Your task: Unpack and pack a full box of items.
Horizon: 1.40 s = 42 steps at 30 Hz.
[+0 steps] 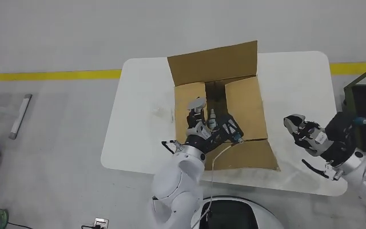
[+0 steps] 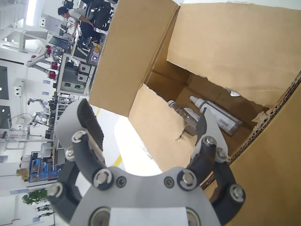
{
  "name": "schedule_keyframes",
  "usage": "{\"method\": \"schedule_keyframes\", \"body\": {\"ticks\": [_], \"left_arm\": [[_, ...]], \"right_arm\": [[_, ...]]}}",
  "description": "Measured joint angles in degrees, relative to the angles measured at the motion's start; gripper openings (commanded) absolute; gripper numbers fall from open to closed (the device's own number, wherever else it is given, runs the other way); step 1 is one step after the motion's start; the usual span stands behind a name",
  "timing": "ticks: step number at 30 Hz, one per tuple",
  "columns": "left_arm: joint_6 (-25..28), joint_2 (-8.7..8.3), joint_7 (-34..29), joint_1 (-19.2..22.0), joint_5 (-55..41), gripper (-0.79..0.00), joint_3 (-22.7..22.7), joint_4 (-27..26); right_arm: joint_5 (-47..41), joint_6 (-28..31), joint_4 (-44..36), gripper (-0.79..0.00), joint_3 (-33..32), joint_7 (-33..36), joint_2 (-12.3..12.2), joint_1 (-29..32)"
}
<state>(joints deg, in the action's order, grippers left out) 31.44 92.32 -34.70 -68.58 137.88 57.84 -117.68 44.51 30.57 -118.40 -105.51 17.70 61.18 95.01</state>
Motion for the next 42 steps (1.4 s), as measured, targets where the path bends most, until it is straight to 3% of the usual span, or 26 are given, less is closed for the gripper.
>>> {"method": "schedule_keyframes", "body": {"ticks": [11, 12, 14, 22, 23, 24, 25, 35, 42], "left_arm": [[-6.3, 0.51, -4.7, 3.2, 6.5, 0.0, -1.9, 12.4], [-6.8, 0.42, -4.5, 3.3, 8.3, -0.102, -2.1, 12.9], [-7.5, 0.32, -4.0, 3.3, 10.1, -0.785, -2.1, 13.1], [-10.2, 0.13, -3.1, 2.4, 13.6, -0.785, -1.3, 11.9], [-10.2, 0.11, -3.1, 2.2, 13.9, -0.717, -1.2, 11.6], [-10.0, 0.08, -3.2, 2.0, 14.2, -0.486, -1.0, 11.0], [-9.9, 0.05, -3.3, 1.8, 14.4, 0.0, -0.7, 10.4], [-7.4, -0.51, -4.0, 0.9, 18.9, 0.0, 3.3, 3.1], [-5.4, -1.11, -3.7, 2.2, 21.8, 0.0, 10.1, -0.3]], "right_arm": [[4.3, -1.8, -0.6, -0.785, 1.9, -2.9, 0.1, 0.0], [4.8, -1.8, -0.8, -0.785, 2.1, -3.4, 0.2, 0.0], [5.3, -1.7, -1.4, -0.785, 2.3, -4.1, 0.2, -0.2], [6.3, 0.4, -3.1, -0.785, 4.8, -4.4, 0.0, -3.6], [6.1, 0.8, -3.3, -0.785, 5.3, -4.2, 0.0, -4.1], [6.0, 1.3, -3.4, -0.785, 5.9, -3.6, 0.0, -4.9], [5.9, 1.9, -3.4, -0.785, 6.4, -3.0, -0.1, -5.5], [6.8, 6.0, -1.3, -0.785, 12.3, 5.9, -0.6, -10.4], [6.9, 5.6, -0.4, -0.785, 13.8, 9.1, -0.9, -12.0]]}}
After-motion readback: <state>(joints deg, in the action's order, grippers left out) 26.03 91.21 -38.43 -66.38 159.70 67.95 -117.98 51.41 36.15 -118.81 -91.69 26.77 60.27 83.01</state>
